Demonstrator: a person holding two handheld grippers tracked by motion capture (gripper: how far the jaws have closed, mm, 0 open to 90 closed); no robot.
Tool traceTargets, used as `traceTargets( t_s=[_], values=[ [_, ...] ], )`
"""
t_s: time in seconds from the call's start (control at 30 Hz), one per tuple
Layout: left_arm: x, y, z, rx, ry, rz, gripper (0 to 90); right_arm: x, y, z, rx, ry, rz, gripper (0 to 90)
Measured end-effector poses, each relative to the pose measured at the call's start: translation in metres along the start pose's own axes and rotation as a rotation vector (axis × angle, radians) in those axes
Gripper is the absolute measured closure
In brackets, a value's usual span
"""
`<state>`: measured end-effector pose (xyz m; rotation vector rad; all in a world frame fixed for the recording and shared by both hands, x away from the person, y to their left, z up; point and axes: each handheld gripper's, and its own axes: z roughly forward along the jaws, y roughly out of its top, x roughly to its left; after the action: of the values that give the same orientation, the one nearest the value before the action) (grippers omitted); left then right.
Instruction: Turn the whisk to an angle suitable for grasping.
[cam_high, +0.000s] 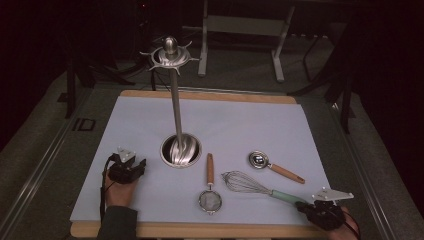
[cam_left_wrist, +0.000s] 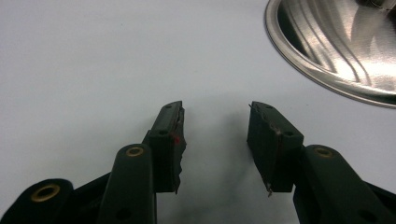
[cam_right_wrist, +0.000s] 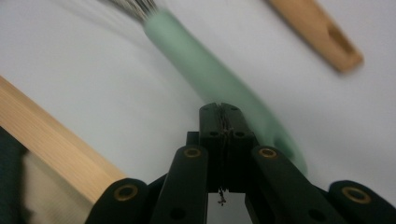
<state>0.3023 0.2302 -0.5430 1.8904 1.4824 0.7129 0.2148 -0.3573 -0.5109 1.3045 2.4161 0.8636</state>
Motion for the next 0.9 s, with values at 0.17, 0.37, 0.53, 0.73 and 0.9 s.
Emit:
traceTargets(
  t_s=[0.17, 0.37, 0.53, 0.73, 0.9],
  values=[
    [0.0, 0.0, 0.0, 0.0, 0.0, 0.0, 56.2, -0.008, -0.001, -0.001, -0.008, -0.015, 0.046, 89.3],
    [0.0, 0.0, 0.0, 0.0, -0.001, 0.0, 56.2, -0.005, 0.006, 0.009, 0.034, -0.078, 0.007, 89.3],
    [0.0, 0.0, 0.0, 0.0, -0.001, -0.001, 56.2, -0.011, 0.017, 0.018, 0.028, -0.088, 0.022, 89.7],
    [0.0, 0.0, 0.0, 0.0, -0.003, -0.004, 56.2, -0.022, 0.031, 0.03, 0.021, -0.106, 0.069, 89.9],
    [0.0, 0.0, 0.0, -0.001, -0.003, -0.004, 56.2, -0.03, 0.042, 0.038, 0.018, -0.12, 0.088, 89.9]
  ],
)
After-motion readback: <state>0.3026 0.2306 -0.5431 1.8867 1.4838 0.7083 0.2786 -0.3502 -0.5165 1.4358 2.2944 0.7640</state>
